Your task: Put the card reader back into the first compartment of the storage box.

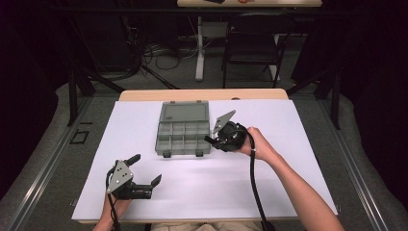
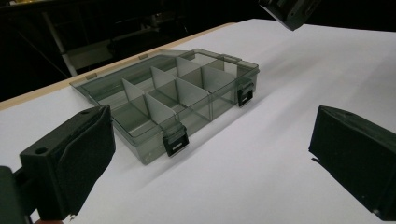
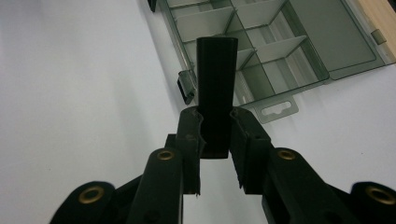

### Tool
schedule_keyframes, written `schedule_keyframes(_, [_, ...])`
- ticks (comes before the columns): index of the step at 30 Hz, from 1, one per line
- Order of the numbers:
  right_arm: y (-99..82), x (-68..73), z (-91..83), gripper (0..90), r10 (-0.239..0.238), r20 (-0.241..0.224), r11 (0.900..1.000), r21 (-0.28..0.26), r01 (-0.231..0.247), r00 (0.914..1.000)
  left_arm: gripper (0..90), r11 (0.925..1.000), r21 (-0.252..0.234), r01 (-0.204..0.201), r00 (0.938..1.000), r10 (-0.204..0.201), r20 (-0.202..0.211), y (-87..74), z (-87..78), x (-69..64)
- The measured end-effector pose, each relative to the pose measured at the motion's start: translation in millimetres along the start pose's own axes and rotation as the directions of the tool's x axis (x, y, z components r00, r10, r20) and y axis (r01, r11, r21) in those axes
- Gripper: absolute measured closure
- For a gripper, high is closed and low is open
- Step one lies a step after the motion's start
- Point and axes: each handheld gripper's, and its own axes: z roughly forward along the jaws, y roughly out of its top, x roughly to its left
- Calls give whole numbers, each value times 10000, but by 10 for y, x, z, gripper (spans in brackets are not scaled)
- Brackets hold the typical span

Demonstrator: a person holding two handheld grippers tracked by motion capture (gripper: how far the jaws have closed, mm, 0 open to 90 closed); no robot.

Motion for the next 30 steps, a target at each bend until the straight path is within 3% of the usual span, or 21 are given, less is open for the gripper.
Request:
schedule_keyframes(17, [190,-56,58,745,211,151,9991,-380,-206,9997,3,10000,-29,-44,10000,44,-32,5,-16,-9])
schedule_keyframes(30, [383,-20,177,746,-1,34,9990,-438,3,10000,3,10000,-92,-13,10000,13,-51,4,-21,-2])
